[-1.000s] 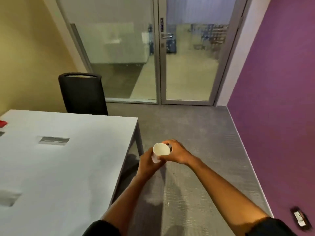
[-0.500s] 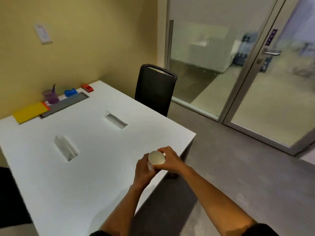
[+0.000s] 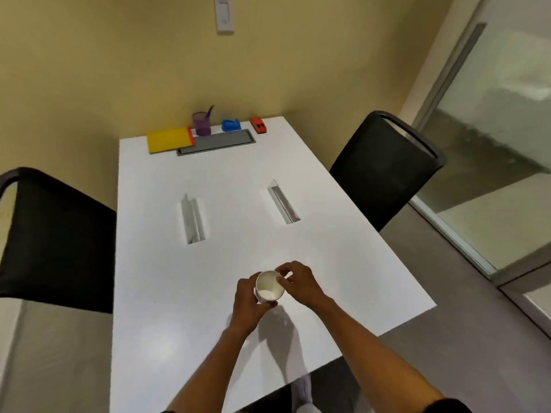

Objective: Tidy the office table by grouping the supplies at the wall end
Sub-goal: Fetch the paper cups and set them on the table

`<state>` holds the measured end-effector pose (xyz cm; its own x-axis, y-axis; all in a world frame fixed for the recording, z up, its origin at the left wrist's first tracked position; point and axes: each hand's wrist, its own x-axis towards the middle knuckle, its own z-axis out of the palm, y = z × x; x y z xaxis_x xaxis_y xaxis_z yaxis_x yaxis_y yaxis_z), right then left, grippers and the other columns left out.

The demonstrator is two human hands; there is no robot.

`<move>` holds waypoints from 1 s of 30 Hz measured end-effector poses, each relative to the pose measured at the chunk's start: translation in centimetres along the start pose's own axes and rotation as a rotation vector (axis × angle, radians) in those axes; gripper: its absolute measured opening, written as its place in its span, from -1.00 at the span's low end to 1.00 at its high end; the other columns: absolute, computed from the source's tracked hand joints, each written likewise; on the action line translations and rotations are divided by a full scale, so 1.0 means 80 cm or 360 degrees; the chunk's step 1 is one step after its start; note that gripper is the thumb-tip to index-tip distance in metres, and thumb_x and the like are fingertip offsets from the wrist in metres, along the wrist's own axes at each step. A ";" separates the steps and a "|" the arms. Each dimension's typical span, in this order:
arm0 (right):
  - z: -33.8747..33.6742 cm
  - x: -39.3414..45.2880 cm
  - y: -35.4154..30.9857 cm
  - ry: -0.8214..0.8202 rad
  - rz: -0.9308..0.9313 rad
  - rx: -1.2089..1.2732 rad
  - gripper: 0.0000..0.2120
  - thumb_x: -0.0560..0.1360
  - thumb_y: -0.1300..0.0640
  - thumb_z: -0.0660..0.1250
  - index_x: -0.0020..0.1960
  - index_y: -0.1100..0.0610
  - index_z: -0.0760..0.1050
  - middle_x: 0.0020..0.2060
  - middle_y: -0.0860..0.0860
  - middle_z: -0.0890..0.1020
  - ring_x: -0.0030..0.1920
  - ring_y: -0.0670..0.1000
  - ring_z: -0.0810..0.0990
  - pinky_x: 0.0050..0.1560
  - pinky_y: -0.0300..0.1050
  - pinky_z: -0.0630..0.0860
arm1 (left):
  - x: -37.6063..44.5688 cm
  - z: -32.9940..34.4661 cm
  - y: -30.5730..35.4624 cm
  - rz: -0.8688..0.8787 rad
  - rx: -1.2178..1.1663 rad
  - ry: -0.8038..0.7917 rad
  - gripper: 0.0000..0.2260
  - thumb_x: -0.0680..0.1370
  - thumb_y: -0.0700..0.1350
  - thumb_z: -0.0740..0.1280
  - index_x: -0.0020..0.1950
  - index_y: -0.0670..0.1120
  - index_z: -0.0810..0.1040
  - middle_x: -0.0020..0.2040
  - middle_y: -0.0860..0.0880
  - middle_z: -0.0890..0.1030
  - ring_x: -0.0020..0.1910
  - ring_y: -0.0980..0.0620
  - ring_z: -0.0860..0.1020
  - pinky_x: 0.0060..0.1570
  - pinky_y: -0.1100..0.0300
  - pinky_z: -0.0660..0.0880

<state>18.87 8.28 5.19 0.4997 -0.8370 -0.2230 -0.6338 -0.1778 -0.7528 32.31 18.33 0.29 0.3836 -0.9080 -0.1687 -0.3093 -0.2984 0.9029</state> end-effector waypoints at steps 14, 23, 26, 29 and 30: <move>0.010 0.130 0.030 -0.0293 -0.0099 -0.0177 -0.88 0.36 0.26 0.35 -0.13 0.14 0.60 -0.29 -0.07 0.58 -0.25 -0.10 0.53 -0.22 -0.29 0.41 | 0.052 0.027 0.006 -0.0598 -0.0276 0.0459 -0.39 0.24 -0.24 0.46 0.28 0.00 0.48 0.19 0.00 0.58 -0.04 -0.08 0.64 -0.10 0.27 0.54; 0.025 0.151 0.035 -0.0371 -0.0023 -0.0232 -0.89 0.32 0.27 0.35 -0.17 0.15 0.57 -0.30 -0.05 0.58 -0.24 -0.04 0.55 -0.22 -0.23 0.46 | 0.069 0.040 -0.007 -0.0572 -0.0265 0.0454 -0.39 0.20 -0.16 0.46 0.25 0.00 0.49 0.14 0.07 0.60 0.13 0.06 0.55 0.02 0.32 0.47; 0.032 0.152 0.035 -0.0418 -0.0018 -0.0241 -0.89 0.32 0.27 0.34 -0.17 0.15 0.57 -0.31 -0.05 0.57 -0.23 -0.03 0.56 -0.19 -0.18 0.48 | 0.066 0.041 -0.010 -0.0591 -0.0301 0.0479 -0.43 0.24 -0.16 0.50 0.23 0.08 0.49 0.11 0.12 0.60 0.09 0.11 0.56 -0.05 0.36 0.48; 0.037 0.153 0.033 -0.0446 -0.0009 -0.0252 -0.86 0.34 0.26 0.36 -0.10 0.18 0.60 -0.28 -0.04 0.56 -0.23 -0.05 0.52 -0.19 -0.20 0.47 | 0.063 0.041 -0.020 -0.0561 -0.0285 0.0528 -0.45 0.26 -0.14 0.52 0.20 0.16 0.48 0.08 0.16 0.62 0.02 0.10 0.61 -0.09 0.28 0.56; 0.038 0.153 0.032 -0.0451 -0.0006 -0.0249 -0.84 0.34 0.25 0.36 -0.09 0.18 0.60 -0.27 -0.04 0.57 -0.23 -0.05 0.52 -0.19 -0.22 0.46 | 0.062 0.041 -0.024 -0.0556 -0.0283 0.0537 -0.45 0.28 -0.15 0.53 0.21 0.16 0.48 0.08 0.15 0.62 0.01 0.08 0.62 -0.08 0.23 0.58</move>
<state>25.17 -0.88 -1.36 0.6328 -0.6625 -0.4008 -0.7038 -0.2764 -0.6544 31.94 13.39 -3.58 0.7061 -0.6086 -0.3619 0.0290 -0.4858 0.8736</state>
